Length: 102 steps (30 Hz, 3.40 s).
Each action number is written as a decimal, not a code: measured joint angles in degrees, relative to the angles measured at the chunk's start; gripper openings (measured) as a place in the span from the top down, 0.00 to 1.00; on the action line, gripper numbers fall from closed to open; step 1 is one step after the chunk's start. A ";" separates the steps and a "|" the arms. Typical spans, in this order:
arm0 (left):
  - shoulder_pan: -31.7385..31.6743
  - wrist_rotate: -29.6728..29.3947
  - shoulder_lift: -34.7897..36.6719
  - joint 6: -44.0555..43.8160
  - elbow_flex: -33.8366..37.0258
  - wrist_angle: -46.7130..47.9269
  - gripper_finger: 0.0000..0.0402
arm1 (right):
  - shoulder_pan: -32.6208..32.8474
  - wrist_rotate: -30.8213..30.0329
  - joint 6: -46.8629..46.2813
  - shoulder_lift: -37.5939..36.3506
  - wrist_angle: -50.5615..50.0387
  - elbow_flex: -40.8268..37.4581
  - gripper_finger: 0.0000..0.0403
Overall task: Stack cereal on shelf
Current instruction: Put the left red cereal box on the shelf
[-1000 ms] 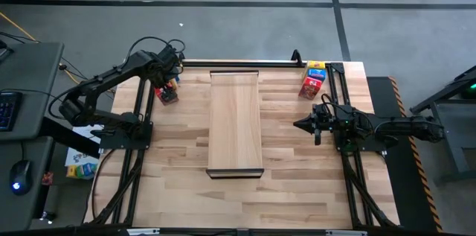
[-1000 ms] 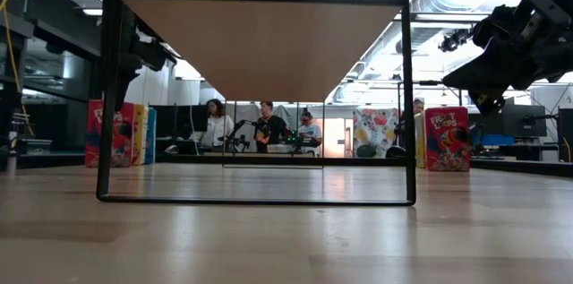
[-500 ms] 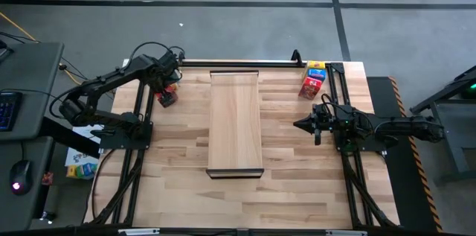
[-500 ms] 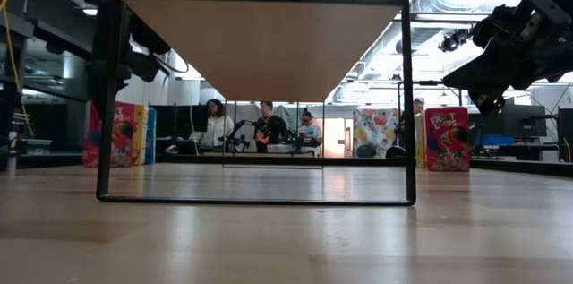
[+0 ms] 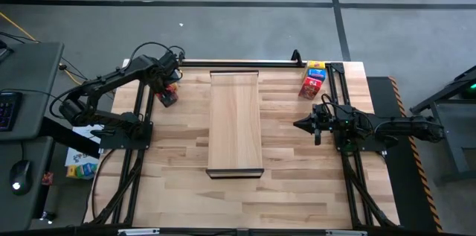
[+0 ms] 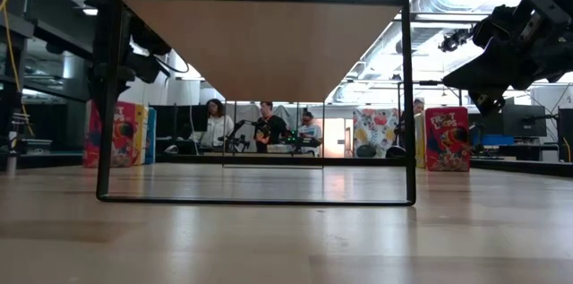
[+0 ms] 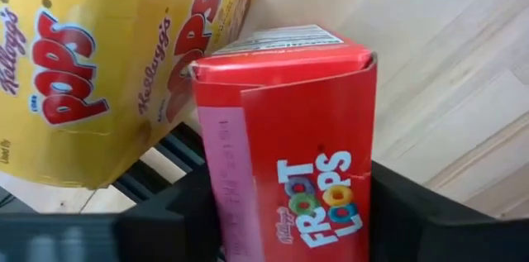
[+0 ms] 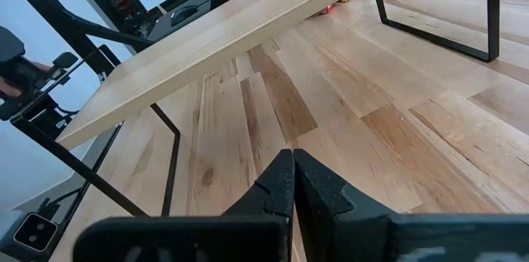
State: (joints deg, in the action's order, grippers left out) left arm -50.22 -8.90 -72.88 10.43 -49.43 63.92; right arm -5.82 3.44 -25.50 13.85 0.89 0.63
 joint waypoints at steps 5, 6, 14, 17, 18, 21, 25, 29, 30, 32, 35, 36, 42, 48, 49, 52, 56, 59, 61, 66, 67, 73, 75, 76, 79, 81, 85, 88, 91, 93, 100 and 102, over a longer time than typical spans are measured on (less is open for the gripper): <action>0.06 4.16 0.00 -1.42 -1.55 1.42 0.65 | -0.02 -0.02 0.00 0.00 0.02 0.01 1.00; 0.25 5.31 0.00 -1.78 -2.39 2.55 0.66 | -0.02 0.00 0.00 0.01 0.00 0.01 1.00; 5.06 10.16 0.01 -5.46 -16.35 15.10 0.66 | -0.02 -0.02 0.00 -0.01 0.00 -0.01 1.00; 7.89 9.82 0.02 -7.69 -24.22 15.16 0.66 | -0.01 -0.01 -0.01 -0.01 0.02 0.01 1.00; 8.85 9.14 0.02 -8.74 -27.01 14.76 0.66 | -0.02 -0.02 0.00 0.00 0.00 0.00 1.00; 12.74 6.26 0.01 -11.37 -34.01 12.71 0.66 | -0.02 -0.02 0.00 0.00 0.00 -0.01 1.00; 19.09 5.38 -2.01 -12.30 -40.79 11.93 0.66 | 0.00 0.00 0.00 -0.01 0.00 -0.01 1.00; 25.15 2.64 -7.04 -12.77 -45.67 11.74 0.66 | 0.00 -0.01 0.00 -0.01 0.00 0.01 1.00; 26.47 1.67 -8.79 -12.74 -46.83 11.77 0.66 | -0.02 -0.02 0.00 0.00 0.00 0.01 1.00; 28.69 -0.90 -12.49 -12.73 -49.23 11.73 0.66 | 0.00 -0.01 0.00 0.00 0.00 0.00 1.00; 30.59 -3.84 -17.75 -12.80 -52.90 12.56 0.66 | -0.01 -0.01 0.00 0.00 0.01 0.01 1.00; 30.82 -4.14 -19.40 -13.28 -54.13 12.54 0.66 | -0.01 -0.02 0.00 0.00 0.01 0.00 1.00; 31.12 -4.15 -26.61 -16.69 -61.12 13.32 0.66 | 0.00 -0.02 0.00 -0.01 0.02 0.01 1.00; 31.13 -3.64 -29.24 -18.40 -64.03 18.65 0.66 | 0.00 0.00 0.00 -0.01 0.02 0.00 1.00; 31.25 -3.53 -29.34 -18.76 -64.07 19.61 0.66 | -0.02 -0.01 0.00 -0.01 0.01 0.01 1.00; 31.34 -3.36 -29.40 -18.85 -64.01 21.03 0.66 | -0.02 -0.02 0.00 -0.01 0.02 0.00 1.00; 31.43 -3.25 -29.40 -18.72 -63.95 20.70 0.66 | 0.00 0.00 0.00 -0.01 0.00 -0.01 1.00; 31.50 -3.26 -29.40 -17.61 -63.95 20.72 0.66 | -0.02 -0.02 0.00 -0.01 0.01 0.01 1.00; 31.50 -3.26 -29.40 -17.40 -63.95 20.72 0.65 | 0.00 -0.02 0.00 0.01 0.00 0.01 1.00; 31.48 -3.26 -29.50 -17.32 -63.93 20.00 0.58 | -0.02 0.00 0.00 0.01 0.02 0.00 1.00; 31.41 -3.25 -29.52 -17.32 -63.92 20.03 0.57 | -0.01 -0.02 0.00 0.01 0.01 0.01 1.00; 31.36 -3.26 -29.53 -17.30 -63.91 20.02 0.50 | -0.01 -0.02 0.00 0.01 0.02 0.01 1.00; 31.36 -3.26 -29.53 -17.37 -63.91 20.00 0.49 | 0.00 -0.02 0.00 -0.01 0.00 -0.01 1.00; 31.36 -3.24 -29.53 -17.54 -63.91 19.85 0.48 | -0.02 0.00 0.00 0.00 0.01 0.01 1.00; 31.34 -3.26 -29.53 -17.65 -63.91 19.03 0.48 | 0.00 0.00 0.00 0.01 0.02 0.01 1.00; 31.34 -3.26 -29.53 -17.25 -63.91 18.17 0.48 | -0.01 -0.02 0.00 0.01 0.01 0.00 1.00; 31.09 -3.24 -29.40 -16.63 -63.92 16.47 0.48 | -0.02 -0.02 0.00 -0.01 0.02 0.01 1.00; 31.04 -3.24 -29.27 -15.69 -65.08 17.56 0.48 | -0.01 -0.02 -0.01 0.00 0.01 0.00 1.00; 31.04 -3.24 -29.20 -15.26 -66.81 17.85 0.48 | -0.02 -0.02 0.00 0.01 0.01 -0.01 1.00; 31.04 -3.25 -29.20 -15.07 -68.57 18.02 0.48 | 0.00 -0.02 0.00 0.01 0.02 0.01 1.00; 31.04 -3.30 -28.69 -14.19 -73.22 17.99 0.48 | -0.02 0.00 0.00 0.00 0.00 0.01 1.00; 31.04 -4.44 -28.11 -13.27 -73.28 17.52 0.49 | -0.02 0.00 0.00 0.01 0.02 0.01 1.00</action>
State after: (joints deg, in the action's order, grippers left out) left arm -19.18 -13.34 -100.99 -2.84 -122.71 81.44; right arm -5.85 3.44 -25.50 13.87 0.91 0.64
